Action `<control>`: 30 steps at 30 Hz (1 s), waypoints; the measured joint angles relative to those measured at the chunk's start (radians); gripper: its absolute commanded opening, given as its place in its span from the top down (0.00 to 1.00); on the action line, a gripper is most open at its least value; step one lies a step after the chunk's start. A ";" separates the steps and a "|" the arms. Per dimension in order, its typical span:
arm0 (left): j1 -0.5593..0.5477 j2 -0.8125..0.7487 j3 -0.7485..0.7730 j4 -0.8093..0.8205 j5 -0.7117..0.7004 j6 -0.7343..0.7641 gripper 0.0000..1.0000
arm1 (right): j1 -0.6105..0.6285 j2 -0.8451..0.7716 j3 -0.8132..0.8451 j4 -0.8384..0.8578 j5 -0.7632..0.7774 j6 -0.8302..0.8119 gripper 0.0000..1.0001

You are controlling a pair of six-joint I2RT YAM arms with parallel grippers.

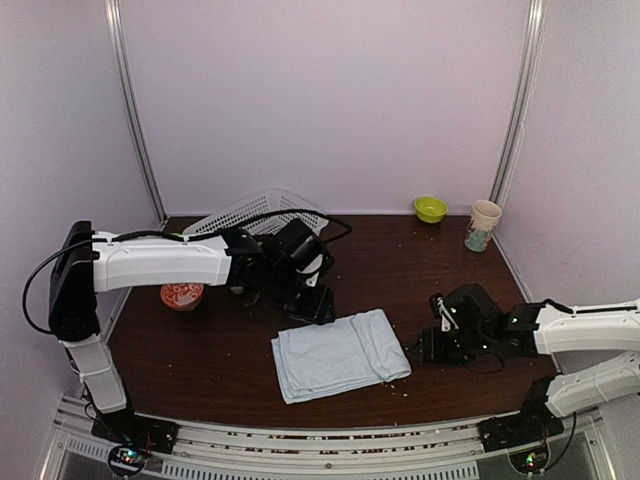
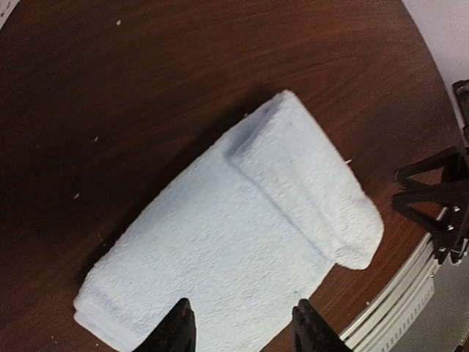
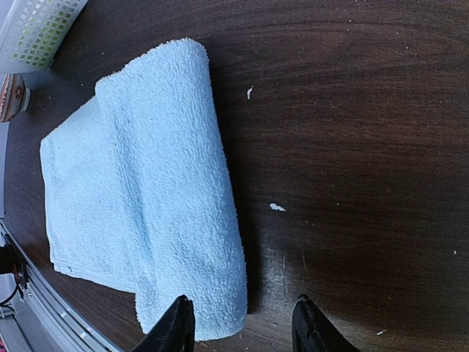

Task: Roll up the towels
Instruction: Roll the towel at the center of the board.

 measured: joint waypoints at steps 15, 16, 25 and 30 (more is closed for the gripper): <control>0.011 0.252 0.170 0.064 0.149 -0.160 0.45 | 0.000 -0.043 -0.057 0.103 -0.012 0.046 0.52; 0.015 0.256 0.170 0.079 0.158 -0.175 0.45 | 0.000 -0.051 -0.057 0.103 -0.012 0.045 0.52; 0.035 0.324 0.195 0.135 0.202 -0.257 0.46 | 0.000 -0.111 -0.057 0.077 -0.011 0.042 0.52; 0.040 0.364 0.205 0.150 0.215 -0.282 0.51 | -0.003 -0.141 -0.056 0.055 -0.011 0.037 0.52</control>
